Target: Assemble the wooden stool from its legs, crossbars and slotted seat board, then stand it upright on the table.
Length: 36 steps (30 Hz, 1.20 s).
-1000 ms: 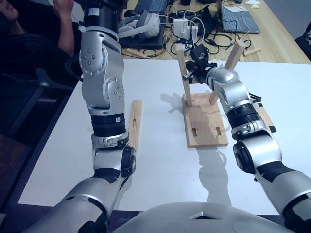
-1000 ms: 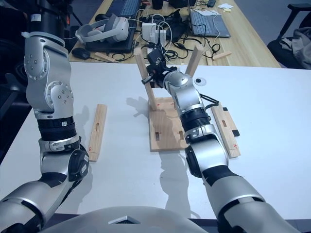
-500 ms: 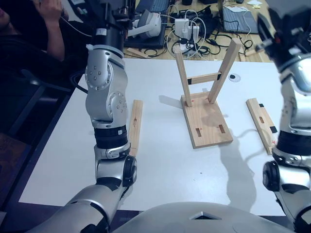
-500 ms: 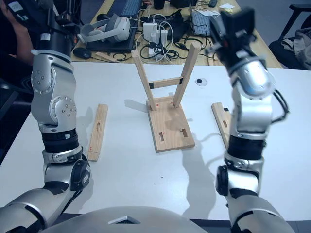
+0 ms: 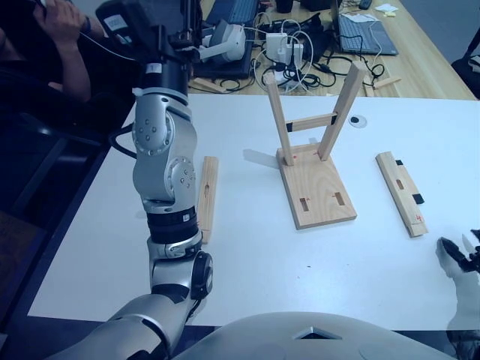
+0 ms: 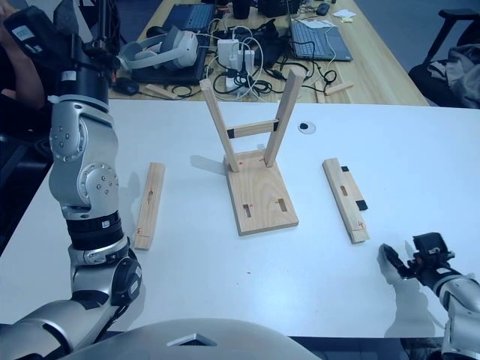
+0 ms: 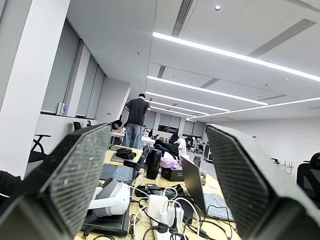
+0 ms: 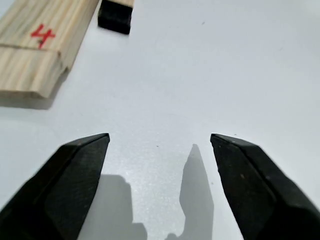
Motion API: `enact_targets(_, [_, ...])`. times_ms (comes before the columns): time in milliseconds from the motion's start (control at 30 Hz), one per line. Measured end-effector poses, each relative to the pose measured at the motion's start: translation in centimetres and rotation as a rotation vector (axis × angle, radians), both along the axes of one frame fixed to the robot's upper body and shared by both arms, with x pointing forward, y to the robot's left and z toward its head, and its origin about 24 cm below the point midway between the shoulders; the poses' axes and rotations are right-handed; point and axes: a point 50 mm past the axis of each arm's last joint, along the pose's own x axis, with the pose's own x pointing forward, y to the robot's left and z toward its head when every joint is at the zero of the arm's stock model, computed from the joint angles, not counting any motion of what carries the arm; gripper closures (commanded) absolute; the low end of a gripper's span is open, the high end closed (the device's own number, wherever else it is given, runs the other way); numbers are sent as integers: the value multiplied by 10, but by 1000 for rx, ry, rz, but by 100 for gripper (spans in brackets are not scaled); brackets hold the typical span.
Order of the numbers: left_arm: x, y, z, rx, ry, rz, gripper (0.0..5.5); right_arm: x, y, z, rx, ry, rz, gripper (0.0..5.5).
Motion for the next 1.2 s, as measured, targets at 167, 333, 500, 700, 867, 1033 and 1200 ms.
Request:
enact_targets(167, [3,-3,8,-4,-16,-19,200,24,1,-5,33,41,4,179])
enact_targets(333, [6,-7,8,3,-7,-44,200,54,6,-10,80,43,21,179])
enact_targets(500, [8,-8,8,-1,-2,-57,200,76,17,-15,236,77,87,179])
enact_targets(700, [8,-11,7,-3,7,-71,200,95,20,-21,277,74,56,179])
enact_targets(867, [9,-11,9,-1,8,-75,200,98,21,-21,270,97,59,241])
enact_targets(1033, [9,-13,8,-6,10,-80,200,100,19,-16,272,134,41,311])
enact_targets(1200, [9,-14,8,-4,10,-83,200,104,20,-16,252,149,10,388])
